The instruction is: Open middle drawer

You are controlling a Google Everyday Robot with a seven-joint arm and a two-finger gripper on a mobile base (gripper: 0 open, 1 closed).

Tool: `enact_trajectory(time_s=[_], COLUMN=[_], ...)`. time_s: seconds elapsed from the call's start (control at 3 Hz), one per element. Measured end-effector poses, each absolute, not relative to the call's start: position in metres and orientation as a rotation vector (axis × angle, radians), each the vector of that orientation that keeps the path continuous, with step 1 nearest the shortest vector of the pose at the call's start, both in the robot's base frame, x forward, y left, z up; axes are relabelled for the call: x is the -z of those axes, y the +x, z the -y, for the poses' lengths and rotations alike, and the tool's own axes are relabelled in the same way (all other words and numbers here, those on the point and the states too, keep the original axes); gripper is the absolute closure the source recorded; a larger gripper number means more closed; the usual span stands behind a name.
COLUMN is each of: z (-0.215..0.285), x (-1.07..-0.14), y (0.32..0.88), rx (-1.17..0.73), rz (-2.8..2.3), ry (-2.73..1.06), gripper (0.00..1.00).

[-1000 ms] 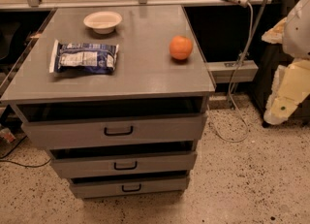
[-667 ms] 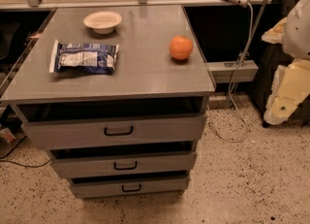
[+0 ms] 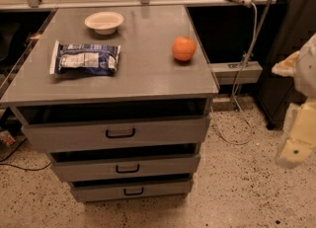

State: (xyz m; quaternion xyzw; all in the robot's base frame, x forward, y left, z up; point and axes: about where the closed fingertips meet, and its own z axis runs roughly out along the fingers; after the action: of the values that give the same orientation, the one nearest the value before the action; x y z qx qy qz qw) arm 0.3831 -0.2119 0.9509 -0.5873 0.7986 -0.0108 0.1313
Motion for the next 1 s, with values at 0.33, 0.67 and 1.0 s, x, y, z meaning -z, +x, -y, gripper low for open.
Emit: enact_trajectory(time_s=[0.33, 0.67, 1.0], z=[0.202, 0.201, 0.193], x=[-0.917, -0.909, -0.891], y=[0.346, 0.342, 0.332], rx=[-0.074, -0.088, -0.150], rz=[-2.377, -2.388, -2.388], ry=[-1.741, -1.748, -1.756], gripper=[0.00, 0.00, 0.00])
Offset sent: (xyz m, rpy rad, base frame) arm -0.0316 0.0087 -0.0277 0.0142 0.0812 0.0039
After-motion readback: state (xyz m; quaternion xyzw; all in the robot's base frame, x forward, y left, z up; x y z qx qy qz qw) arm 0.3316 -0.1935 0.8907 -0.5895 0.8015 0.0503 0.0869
